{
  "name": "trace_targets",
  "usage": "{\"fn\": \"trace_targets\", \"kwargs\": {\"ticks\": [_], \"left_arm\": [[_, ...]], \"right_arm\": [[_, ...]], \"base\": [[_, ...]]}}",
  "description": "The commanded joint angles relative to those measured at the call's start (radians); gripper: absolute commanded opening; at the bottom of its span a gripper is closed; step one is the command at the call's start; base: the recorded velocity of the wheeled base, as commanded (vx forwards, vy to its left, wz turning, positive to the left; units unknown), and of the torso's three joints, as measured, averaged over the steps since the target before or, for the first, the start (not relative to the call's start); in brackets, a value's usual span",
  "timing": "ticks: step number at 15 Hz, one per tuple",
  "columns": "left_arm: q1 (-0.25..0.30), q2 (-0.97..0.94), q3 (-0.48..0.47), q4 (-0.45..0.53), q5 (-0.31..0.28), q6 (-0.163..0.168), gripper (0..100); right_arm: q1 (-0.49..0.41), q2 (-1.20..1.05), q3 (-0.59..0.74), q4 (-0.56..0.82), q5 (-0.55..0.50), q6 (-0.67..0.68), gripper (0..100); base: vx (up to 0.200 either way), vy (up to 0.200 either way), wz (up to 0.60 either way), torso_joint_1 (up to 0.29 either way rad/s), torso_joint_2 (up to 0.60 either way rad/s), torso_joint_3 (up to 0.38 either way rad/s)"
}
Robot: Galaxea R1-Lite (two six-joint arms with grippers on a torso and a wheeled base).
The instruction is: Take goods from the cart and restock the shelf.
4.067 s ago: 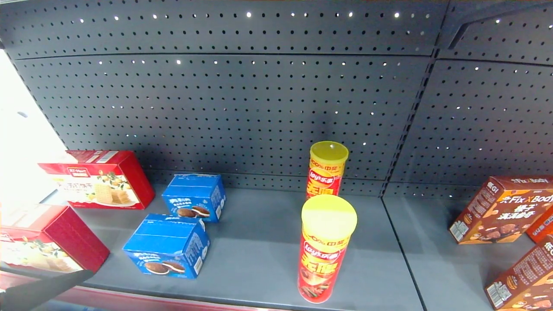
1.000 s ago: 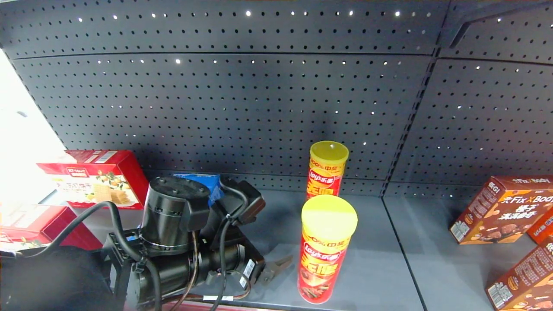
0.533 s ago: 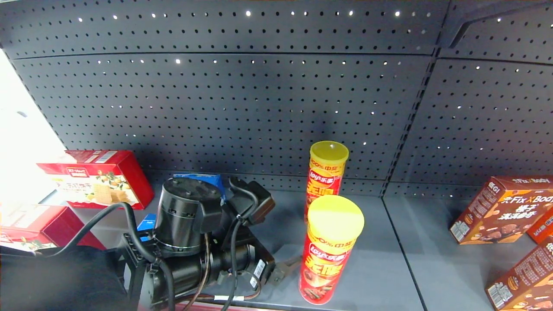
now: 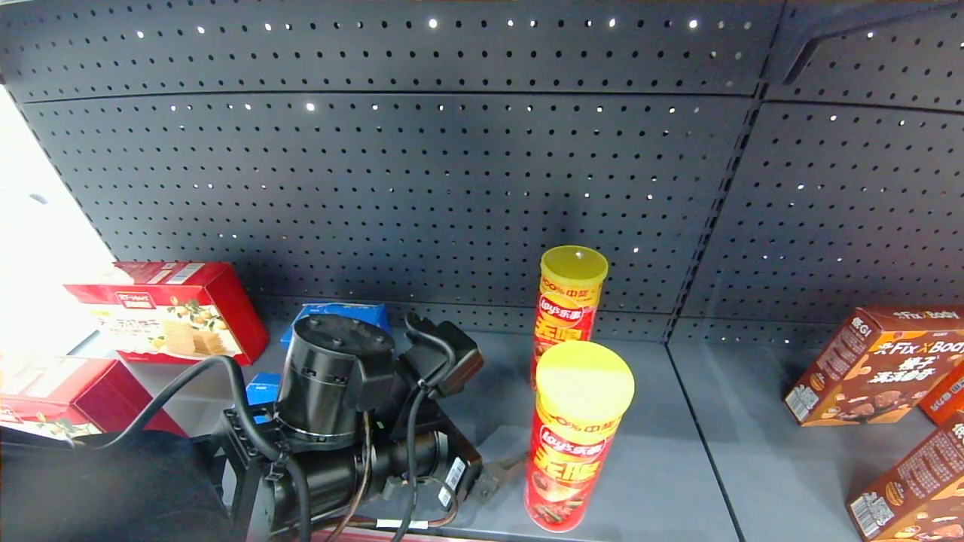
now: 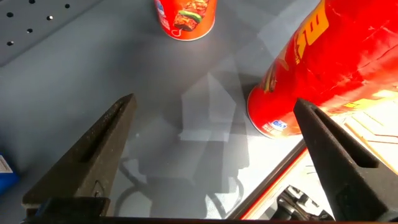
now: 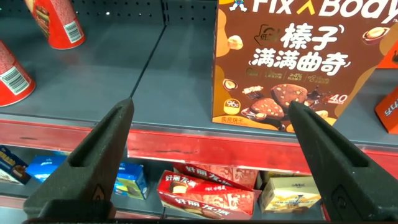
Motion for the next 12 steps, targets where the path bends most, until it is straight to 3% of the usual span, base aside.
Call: {"fn": "trace_targets", "kwargs": {"ticks": [1,12], "left_arm": [[-0.002,0.000,-0.001,0.000,0.001,0.000,100],[-0.016,0.013,-0.010,0.002,0.001,-0.003,100]], "right_arm": [[0.000,0.001,0.000,0.000,0.001,0.001,100],[0.000,0.001,0.000,0.000,0.000,-0.001,100]], "base": [[0.000,0.000,0.00,0.000,0.00,0.000],[0.000,0.000,0.00,0.000,0.00,0.000]]}}
